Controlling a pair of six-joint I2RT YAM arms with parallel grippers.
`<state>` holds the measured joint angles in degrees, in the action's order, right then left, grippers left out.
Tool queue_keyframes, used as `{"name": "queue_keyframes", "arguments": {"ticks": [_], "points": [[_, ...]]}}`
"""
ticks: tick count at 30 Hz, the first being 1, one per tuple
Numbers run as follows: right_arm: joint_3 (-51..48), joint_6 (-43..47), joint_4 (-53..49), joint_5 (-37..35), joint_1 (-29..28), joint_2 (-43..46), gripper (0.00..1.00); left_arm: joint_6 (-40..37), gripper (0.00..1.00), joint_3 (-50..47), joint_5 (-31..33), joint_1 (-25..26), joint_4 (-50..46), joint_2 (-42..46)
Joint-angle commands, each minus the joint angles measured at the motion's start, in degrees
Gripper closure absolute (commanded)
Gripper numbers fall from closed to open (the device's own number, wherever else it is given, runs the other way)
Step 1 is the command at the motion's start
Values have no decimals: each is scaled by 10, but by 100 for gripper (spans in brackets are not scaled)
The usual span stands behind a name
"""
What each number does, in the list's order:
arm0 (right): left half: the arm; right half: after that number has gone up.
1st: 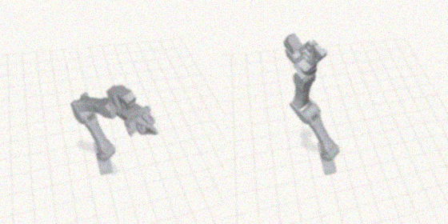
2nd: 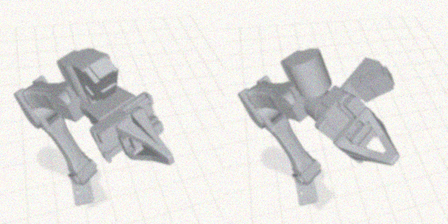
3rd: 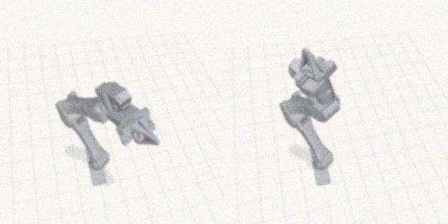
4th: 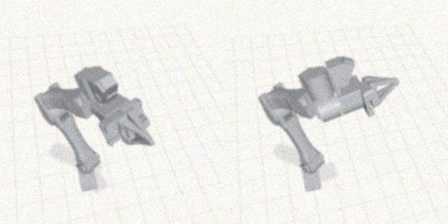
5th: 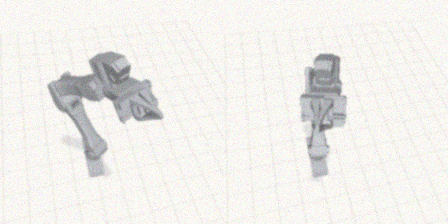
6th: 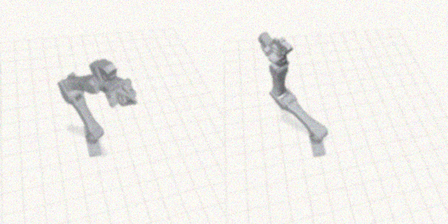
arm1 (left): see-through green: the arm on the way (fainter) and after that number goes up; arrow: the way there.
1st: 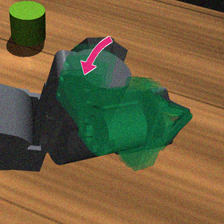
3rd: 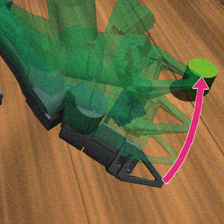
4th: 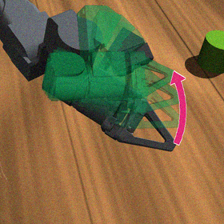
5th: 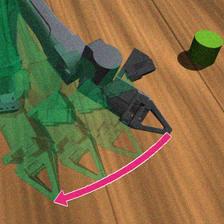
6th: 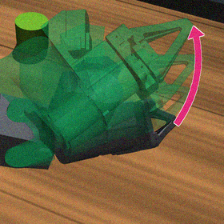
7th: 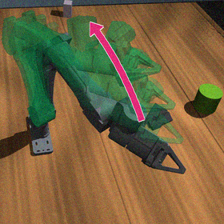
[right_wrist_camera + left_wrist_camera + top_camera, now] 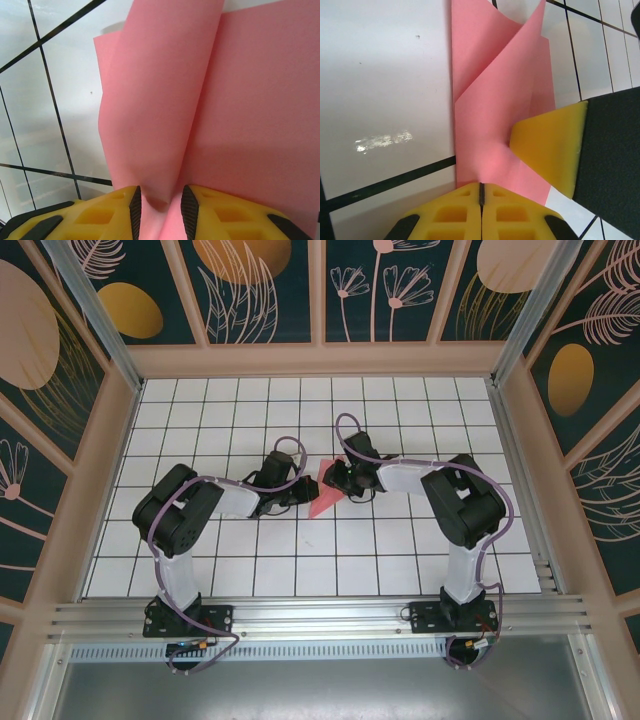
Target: Fold a paper plane with a square sheet of paper (pick it up from the middle)
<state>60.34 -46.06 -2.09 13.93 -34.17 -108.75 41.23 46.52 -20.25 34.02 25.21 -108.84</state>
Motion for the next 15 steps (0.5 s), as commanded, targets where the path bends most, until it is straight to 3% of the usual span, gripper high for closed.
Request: {"name": "queue_keyframes", "arguments": {"ticks": [1,9,15], "points": [[1,28,-78,-46,12,19,66,-31,94,-11,39,-4,-78,-30],[-12,67,-34,-14,15,98,66,-50,95,-8,45,-4,-93,-36],[-8,84,4,66,9,63,82,-72,95,4,44,-4,-107,-39]]}}
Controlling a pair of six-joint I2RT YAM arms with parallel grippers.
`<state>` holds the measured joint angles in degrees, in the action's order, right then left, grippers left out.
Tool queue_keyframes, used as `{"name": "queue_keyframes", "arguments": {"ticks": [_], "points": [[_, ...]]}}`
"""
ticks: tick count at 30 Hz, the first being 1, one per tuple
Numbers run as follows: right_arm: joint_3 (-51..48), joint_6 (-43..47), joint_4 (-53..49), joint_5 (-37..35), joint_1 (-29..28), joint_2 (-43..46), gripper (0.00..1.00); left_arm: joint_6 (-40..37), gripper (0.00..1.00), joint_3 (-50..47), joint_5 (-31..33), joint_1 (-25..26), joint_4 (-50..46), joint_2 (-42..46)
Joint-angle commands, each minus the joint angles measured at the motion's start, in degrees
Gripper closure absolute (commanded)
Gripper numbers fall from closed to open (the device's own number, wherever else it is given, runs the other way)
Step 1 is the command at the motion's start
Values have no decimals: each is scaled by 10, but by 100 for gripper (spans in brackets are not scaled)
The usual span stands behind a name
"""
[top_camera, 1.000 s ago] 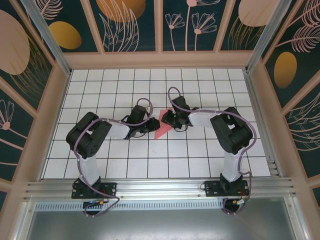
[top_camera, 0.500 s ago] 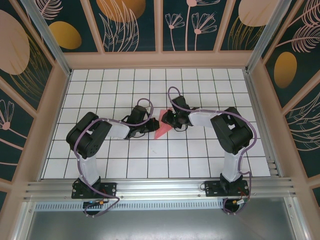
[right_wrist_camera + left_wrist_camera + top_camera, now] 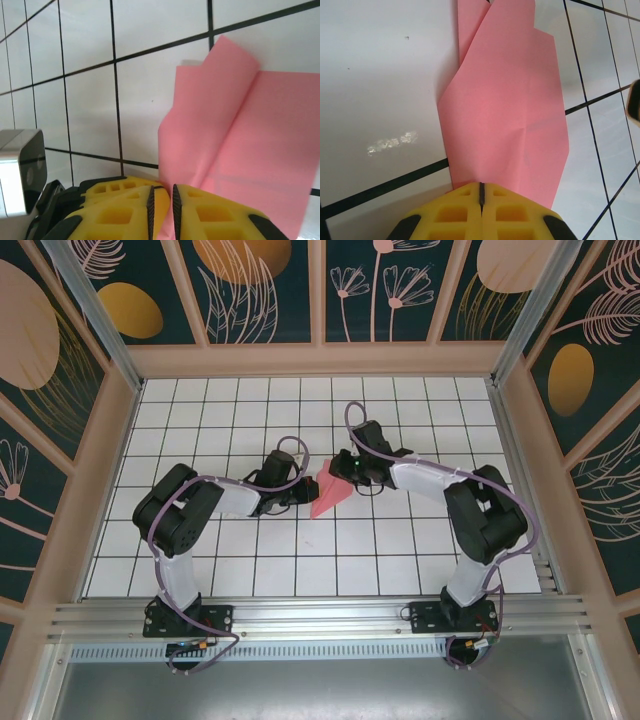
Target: Fold a paper plane with a square sheet of paper (pick it up from the middle)
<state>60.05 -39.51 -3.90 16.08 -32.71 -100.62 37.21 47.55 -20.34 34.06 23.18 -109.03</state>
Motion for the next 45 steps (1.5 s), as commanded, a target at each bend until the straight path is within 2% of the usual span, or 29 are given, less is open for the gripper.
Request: {"name": "queue_keyframes", "arguments": {"ticks": [1,8,19,30,36,45], "points": [[-1,22,24,50,-8,-25,83,-33,95,-5,46,-5,-88,-37],[14,23,24,55,-10,-67,88,-35,94,2,37,-4,-90,-37],[17,25,38,63,-10,-82,88,-49,92,17,15,-4,-89,-37],[23,20,21,38,-10,-100,88,-51,88,26,9,-4,-91,-19],[16,15,14,20,-10,-92,88,-35,83,20,18,-4,-77,8],[0,9,27,15,-10,-71,88,9,70,-14,32,-5,-36,58]]}}
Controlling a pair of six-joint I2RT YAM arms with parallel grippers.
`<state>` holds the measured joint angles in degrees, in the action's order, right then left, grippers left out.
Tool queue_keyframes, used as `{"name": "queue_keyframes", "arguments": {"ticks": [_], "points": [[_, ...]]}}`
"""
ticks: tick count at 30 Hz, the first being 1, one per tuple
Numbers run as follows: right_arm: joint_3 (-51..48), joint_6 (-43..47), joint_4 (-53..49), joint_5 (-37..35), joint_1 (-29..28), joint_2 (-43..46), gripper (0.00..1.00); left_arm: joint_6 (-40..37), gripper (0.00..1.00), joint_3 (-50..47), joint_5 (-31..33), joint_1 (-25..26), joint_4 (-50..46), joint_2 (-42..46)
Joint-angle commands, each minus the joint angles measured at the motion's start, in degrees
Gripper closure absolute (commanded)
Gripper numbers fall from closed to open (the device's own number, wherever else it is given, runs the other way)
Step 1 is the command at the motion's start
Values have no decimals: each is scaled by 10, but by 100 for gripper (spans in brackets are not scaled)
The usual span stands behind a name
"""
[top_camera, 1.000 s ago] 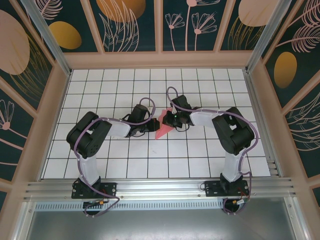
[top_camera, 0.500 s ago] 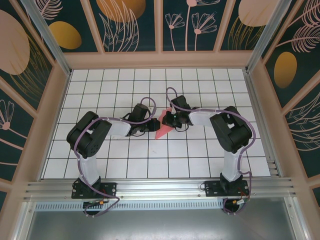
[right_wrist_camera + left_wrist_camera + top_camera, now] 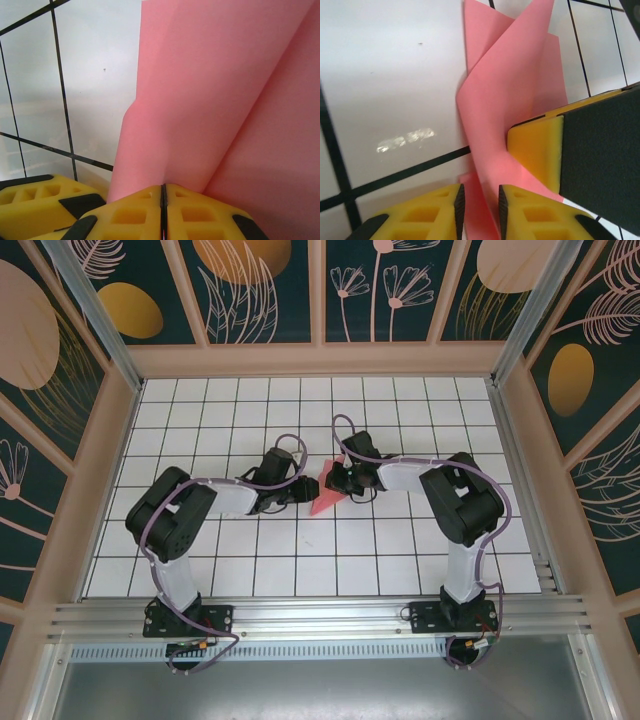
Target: Fold a paper plane with a square sheet of paper (pick it up from the middle)
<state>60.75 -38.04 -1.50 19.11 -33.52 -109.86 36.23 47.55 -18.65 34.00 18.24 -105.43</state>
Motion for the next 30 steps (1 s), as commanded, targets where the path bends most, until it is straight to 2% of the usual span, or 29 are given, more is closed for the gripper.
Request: {"name": "queue_keyframes", "arguments": {"ticks": [1,10,22,30], "points": [[-9,-5,4,-15,-1,23,88,23,69,-18,14,-4,16,25],[-15,-6,15,-11,-2,31,88,64,61,-41,-33,-5,59,33],[-21,-9,21,-8,-2,38,88,74,68,-36,-88,-6,96,-2],[-20,-12,24,-8,-2,41,88,54,70,-32,-78,-5,73,-18]]}}
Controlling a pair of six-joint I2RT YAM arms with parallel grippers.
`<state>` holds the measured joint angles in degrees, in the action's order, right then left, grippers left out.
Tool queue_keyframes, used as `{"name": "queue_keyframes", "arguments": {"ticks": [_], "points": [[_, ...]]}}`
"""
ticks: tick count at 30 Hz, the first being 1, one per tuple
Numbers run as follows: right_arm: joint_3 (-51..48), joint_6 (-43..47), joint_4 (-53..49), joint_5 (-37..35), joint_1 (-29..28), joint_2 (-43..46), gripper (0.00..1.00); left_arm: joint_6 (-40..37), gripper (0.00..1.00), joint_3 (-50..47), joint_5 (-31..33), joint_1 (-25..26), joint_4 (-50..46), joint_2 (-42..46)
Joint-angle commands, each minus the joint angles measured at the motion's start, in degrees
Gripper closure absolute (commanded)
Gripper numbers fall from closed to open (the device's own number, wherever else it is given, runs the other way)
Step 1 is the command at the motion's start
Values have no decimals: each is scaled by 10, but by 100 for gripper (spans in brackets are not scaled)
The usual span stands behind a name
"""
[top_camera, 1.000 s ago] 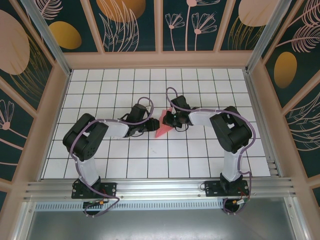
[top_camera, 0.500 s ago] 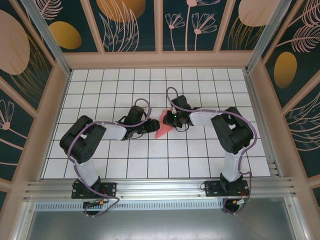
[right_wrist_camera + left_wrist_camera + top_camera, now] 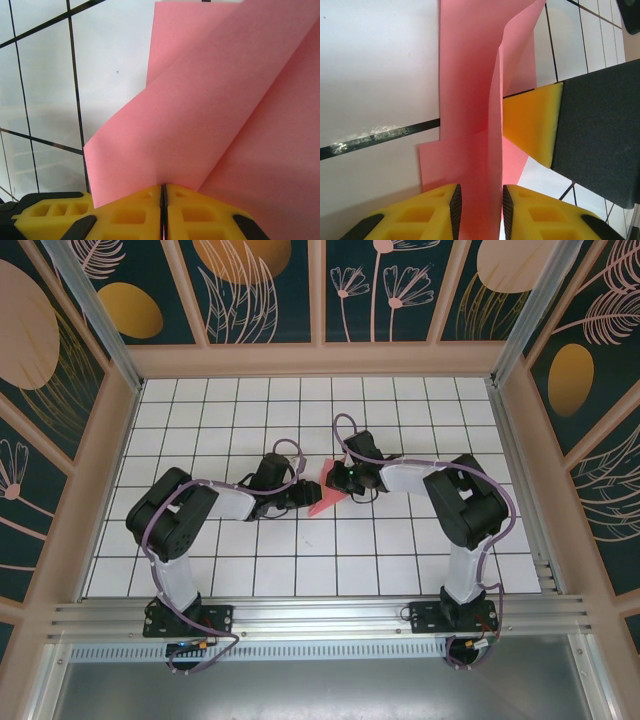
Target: Fold a paper plane with a square sheet of paper (pick it up from the middle)
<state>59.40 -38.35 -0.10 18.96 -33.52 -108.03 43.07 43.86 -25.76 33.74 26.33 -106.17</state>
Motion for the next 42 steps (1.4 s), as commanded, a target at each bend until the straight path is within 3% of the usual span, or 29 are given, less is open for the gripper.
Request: {"name": "queue_keyframes", "arguments": {"ticks": [1,15,23,35,42], "points": [[-7,-8,10,-6,-2,23,88,-16,70,6,-6,-3,-9,-12],[-21,-10,9,-23,2,53,87,-28,85,10,-3,-2,-14,-15],[-46,-11,-5,-57,2,57,75,-29,88,9,-19,-3,-2,-10],[-35,-4,6,-31,1,30,59,-20,85,3,-55,-2,43,-14],[-31,-20,-5,-41,-1,16,57,-20,72,-18,-21,-3,58,3]]}}
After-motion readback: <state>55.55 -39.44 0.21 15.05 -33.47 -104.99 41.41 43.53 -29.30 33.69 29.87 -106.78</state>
